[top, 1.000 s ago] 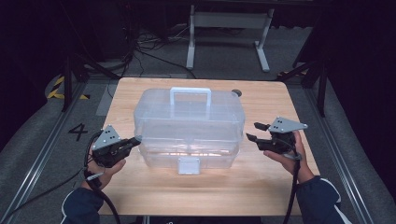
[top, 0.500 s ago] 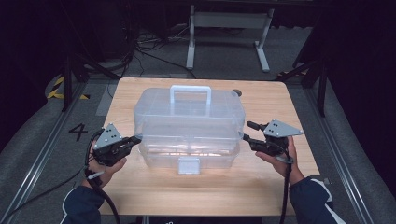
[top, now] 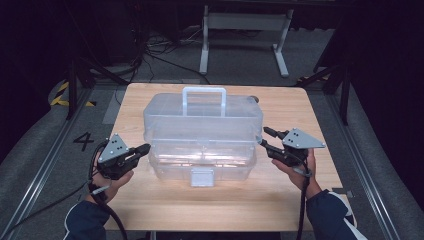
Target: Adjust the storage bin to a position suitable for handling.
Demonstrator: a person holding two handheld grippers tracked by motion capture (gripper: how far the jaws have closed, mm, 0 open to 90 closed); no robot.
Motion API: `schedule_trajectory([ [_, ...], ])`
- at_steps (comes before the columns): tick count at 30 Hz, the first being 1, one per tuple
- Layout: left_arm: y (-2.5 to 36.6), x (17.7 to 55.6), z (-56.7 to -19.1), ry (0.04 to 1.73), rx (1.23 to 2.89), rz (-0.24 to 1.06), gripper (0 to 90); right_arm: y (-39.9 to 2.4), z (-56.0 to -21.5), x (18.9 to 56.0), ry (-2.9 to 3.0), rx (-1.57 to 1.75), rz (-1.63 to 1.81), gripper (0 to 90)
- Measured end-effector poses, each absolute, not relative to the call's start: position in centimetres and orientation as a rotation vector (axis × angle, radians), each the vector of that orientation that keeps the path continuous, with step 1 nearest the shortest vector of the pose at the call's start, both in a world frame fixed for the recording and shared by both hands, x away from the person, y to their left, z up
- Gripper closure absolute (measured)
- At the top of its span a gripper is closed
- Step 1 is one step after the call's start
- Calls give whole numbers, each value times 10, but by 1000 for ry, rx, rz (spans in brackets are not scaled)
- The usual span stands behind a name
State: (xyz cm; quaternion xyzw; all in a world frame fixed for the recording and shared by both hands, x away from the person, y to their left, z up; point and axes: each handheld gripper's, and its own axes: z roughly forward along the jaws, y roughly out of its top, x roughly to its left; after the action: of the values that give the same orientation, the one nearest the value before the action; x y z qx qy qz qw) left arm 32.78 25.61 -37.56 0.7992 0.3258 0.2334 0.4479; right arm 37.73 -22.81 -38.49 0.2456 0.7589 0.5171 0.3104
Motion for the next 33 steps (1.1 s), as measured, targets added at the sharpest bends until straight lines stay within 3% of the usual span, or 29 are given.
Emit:
schedule_trajectory([
  [33, 251, 319, -396, 818, 2032, 559, 803, -208, -349, 396, 1794, 642, 1387, 719],
])
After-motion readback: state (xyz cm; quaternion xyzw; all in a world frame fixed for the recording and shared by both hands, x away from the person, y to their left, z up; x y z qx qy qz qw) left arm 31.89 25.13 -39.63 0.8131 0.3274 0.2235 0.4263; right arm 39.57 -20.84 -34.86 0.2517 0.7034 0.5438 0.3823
